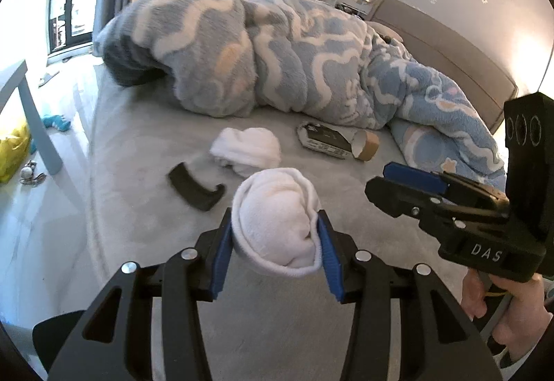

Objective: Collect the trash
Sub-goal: 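Lift the white sock ball with the left tool and carry it over the bin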

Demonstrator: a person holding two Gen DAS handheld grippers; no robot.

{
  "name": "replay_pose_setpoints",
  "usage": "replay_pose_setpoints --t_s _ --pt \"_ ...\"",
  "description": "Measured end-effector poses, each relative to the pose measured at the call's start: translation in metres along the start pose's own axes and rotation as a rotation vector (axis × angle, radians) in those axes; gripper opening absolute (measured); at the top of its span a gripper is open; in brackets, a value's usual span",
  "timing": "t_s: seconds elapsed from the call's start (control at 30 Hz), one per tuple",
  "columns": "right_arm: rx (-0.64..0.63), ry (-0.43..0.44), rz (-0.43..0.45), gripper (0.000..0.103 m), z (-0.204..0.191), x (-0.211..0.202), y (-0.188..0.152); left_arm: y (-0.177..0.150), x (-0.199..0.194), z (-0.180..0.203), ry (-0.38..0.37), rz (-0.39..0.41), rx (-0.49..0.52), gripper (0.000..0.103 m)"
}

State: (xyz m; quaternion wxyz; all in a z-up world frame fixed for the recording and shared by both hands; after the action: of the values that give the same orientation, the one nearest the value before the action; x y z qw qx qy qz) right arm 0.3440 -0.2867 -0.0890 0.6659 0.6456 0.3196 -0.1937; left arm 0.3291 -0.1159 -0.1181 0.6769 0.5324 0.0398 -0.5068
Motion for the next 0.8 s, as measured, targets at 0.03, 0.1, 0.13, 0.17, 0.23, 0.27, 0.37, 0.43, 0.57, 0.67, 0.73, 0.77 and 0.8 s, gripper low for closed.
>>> replay_pose_setpoints --t_s 0.03,0.1,0.13,0.17,0.23,0.27,0.37,0.43,0.57,0.67,0.73,0.77,0.8 --pt "0.001 0.004 0.003 0.048 -0.005 -0.002 -0.001 -0.001 -0.005 -0.001 0.003 0.004 -0.002 0.049" --pt "0.001 0.014 0.007 0.048 -0.016 -0.007 -0.003 -0.004 -0.017 -0.002 0.014 0.015 -0.001 0.049" --pt "0.0 0.019 0.008 0.048 -0.02 -0.008 -0.004 -0.005 -0.022 -0.003 0.016 0.019 -0.001 0.049" --pt "-0.003 0.025 0.011 0.048 -0.027 -0.011 -0.005 -0.006 -0.026 -0.002 0.019 0.022 -0.001 0.049" --pt "-0.015 0.033 0.016 0.048 -0.04 -0.016 -0.007 -0.011 -0.037 -0.003 0.032 0.026 0.007 0.049" --pt "-0.019 0.035 0.019 0.048 -0.045 -0.019 -0.008 -0.013 -0.041 -0.003 0.036 0.026 0.008 0.049" --pt "-0.025 0.046 0.025 0.048 -0.062 -0.025 -0.012 -0.021 -0.056 -0.009 0.049 0.026 0.003 0.049" --pt "-0.028 0.054 0.026 0.048 -0.072 -0.029 -0.015 -0.027 -0.065 -0.013 0.058 0.026 0.0 0.049" --pt "-0.04 0.064 0.027 0.048 -0.09 -0.033 -0.02 -0.038 -0.085 -0.024 0.066 0.026 -0.019 0.049" --pt "-0.051 0.074 0.029 0.048 -0.106 -0.037 -0.024 -0.045 -0.097 -0.031 0.065 0.024 -0.034 0.049" --pt "-0.061 0.079 0.029 0.048 -0.117 -0.038 -0.026 -0.05 -0.105 -0.036 0.071 0.021 -0.039 0.049" --pt "-0.064 0.081 0.029 0.048 -0.121 -0.039 -0.027 -0.052 -0.11 -0.039 0.075 0.021 -0.044 0.049" --pt "-0.066 0.083 0.029 0.048 -0.126 -0.04 -0.028 -0.055 -0.115 -0.043 0.082 0.021 -0.049 0.049"
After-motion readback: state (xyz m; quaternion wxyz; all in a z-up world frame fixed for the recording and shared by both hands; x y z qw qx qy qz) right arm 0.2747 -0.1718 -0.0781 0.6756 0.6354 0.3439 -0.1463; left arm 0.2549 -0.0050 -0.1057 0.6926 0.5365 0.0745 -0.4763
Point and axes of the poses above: each gripper's, at about its wrist camera, not at the fingertips, and x roughly the way its jaws point, z to its right, y to its top, the point moved 5 cm from there along x, roughly the way its jaws point, and after that the axes turned 13 degrees about -y, right-handed, at the moved point
